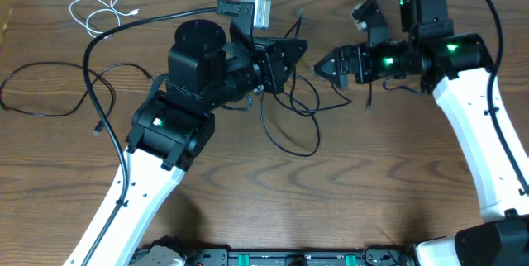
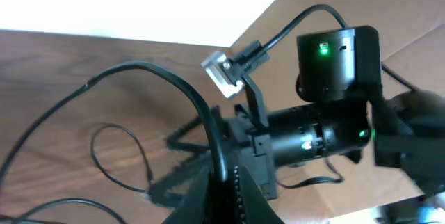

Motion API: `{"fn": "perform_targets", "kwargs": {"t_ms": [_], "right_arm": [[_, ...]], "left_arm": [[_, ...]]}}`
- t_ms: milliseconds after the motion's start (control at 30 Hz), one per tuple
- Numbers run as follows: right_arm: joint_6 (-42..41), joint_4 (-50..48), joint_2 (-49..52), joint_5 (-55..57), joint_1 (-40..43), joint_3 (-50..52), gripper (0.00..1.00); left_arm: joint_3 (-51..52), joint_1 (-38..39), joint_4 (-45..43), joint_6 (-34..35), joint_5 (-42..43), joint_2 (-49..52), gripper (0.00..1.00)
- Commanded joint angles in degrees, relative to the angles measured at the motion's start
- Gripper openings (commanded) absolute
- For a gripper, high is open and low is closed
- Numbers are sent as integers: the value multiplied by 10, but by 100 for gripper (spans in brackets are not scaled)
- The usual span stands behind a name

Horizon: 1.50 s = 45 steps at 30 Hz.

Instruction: Untangle cables

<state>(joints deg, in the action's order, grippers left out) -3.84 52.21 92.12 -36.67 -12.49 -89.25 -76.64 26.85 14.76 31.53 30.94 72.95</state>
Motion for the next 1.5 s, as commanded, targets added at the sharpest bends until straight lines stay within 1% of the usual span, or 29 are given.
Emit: {"fn": "perform_targets", "kwargs": {"t_ms": [0,67,200,300,400,500,567,633,733,800,867,900,933,1000,1067,1100,1133,1433,1467], "right_arm": [[-9,-29,3,-15,-29,1,99],[-12,-47,3,-14,-43,1,99],[-50,-93,3,-3,-61,1,99],[-87,-128,3,44,-65,1,99],[-110,-157,4,88,-65,1,99],[-110,-187,5,91,-63,1,99],[-115,-204,5,91,-63,1,96],[-138,-219,5,91,-64,1,94],[-176,-236,7,91,-68,1,90],[-185,-248,9,92,-74,1,80],[-185,-255,12,91,-79,1,63],[-185,-257,14,91,-81,1,57],[-184,-257,16,91,-83,1,53],[-184,-257,18,91,-86,1,30],[-184,-259,18,92,-87,1,9],[-184,-261,18,92,-87,1,5],[-184,-267,18,94,-87,1,1],[-158,-290,17,96,-74,1,1],[-157,-288,17,103,-73,1,4]], "left_arm": [[-20,-1,-10,64,16,-13,7],[-20,-1,-11,80,22,-13,7],[-20,-1,-37,105,66,-13,8],[-20,-1,-66,128,98,-13,7],[-20,-1,-75,148,106,-13,8],[-20,-1,-75,165,107,-13,7],[-20,-1,-76,199,107,-13,8],[-20,-1,-76,230,107,-13,7],[-20,-1,-79,251,107,-13,8],[-20,-1,-83,260,107,-13,7],[-20,-1,-85,262,107,-14,8],[-20,-1,-85,262,107,-14,7],[-20,-1,-85,263,107,-15,7],[-20,-1,-85,262,107,-16,8],[-20,-1,-85,262,107,-17,7],[-20,-1,-85,262,107,-17,7],[-20,-1,-85,262,107,-17,7],[-20,-1,-85,264,118,-17,7],[-20,-1,-85,275,118,-18,8]]}}
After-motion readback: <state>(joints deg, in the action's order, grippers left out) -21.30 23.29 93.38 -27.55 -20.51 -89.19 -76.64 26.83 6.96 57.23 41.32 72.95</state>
